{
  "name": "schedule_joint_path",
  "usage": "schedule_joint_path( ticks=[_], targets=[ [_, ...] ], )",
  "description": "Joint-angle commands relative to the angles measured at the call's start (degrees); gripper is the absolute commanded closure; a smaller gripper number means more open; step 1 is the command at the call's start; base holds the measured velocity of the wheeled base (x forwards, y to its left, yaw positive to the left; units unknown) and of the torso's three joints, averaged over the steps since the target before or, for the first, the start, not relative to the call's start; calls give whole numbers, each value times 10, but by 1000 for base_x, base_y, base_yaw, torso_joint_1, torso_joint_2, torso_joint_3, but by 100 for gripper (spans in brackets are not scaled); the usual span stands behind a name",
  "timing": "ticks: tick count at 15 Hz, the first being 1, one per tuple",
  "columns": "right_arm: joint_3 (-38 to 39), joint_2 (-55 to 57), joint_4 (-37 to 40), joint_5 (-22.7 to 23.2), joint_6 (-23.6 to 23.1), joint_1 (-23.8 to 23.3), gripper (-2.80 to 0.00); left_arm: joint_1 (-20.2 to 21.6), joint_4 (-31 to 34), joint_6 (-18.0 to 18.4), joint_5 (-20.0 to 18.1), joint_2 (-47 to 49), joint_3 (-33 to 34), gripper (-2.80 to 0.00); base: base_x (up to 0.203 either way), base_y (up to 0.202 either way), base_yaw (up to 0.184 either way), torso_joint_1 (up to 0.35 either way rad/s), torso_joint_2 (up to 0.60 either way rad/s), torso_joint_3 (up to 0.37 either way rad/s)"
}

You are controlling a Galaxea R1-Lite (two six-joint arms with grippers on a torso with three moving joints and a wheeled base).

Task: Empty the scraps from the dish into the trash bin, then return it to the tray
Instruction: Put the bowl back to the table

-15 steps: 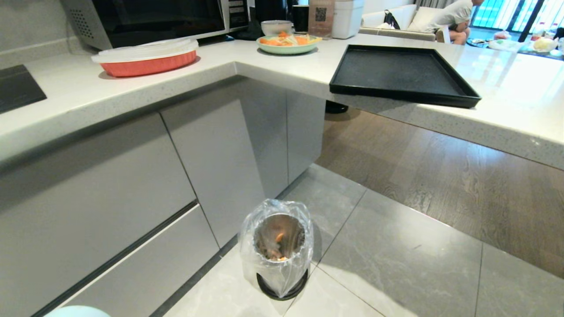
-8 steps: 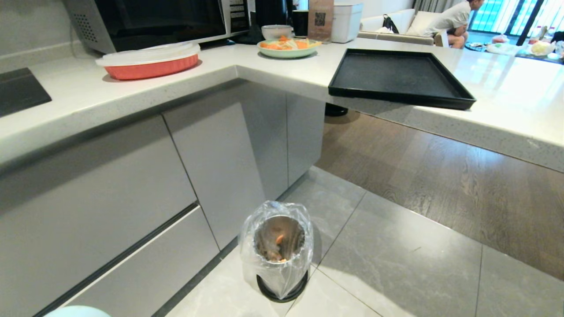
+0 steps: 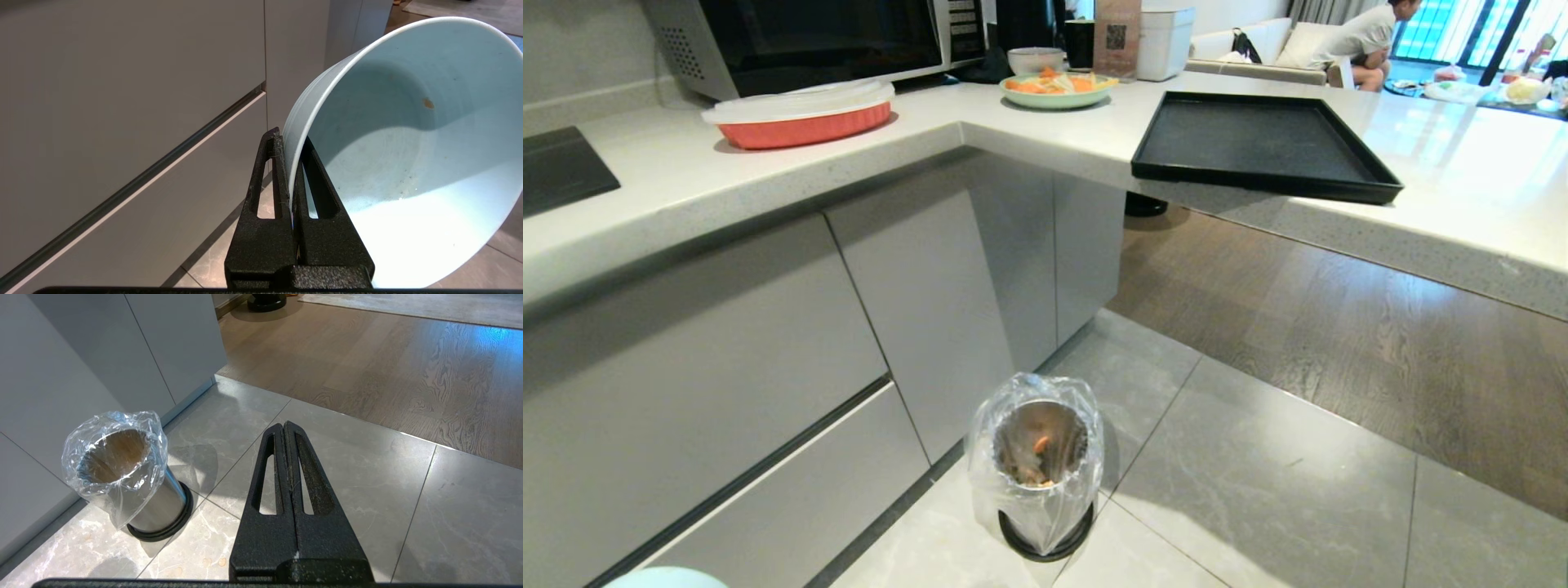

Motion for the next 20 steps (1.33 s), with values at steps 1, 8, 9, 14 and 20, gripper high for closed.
schedule_joint_path(
  ticks=[1, 8, 9, 14, 20],
  targets=[
    [0, 0, 0, 0, 1, 0, 0, 0, 0, 0, -1, 0, 0, 0, 0, 0, 0, 0, 0, 0],
    [0, 0, 0, 0, 1, 0, 0, 0, 0, 0, -1, 0, 0, 0, 0, 0, 0, 0, 0, 0],
    [0, 0, 0, 0, 1, 0, 0, 0, 0, 0, -1, 0, 0, 0, 0, 0, 0, 0, 0, 0],
    [0, 1, 0, 0, 1, 0, 0, 0, 0, 0, -1, 0, 0, 0, 0, 0, 0, 0, 0, 0],
    [0, 0, 0, 0, 1, 0, 0, 1, 0, 0, -1, 0, 0, 0, 0, 0, 0, 0, 0, 0]
  ],
)
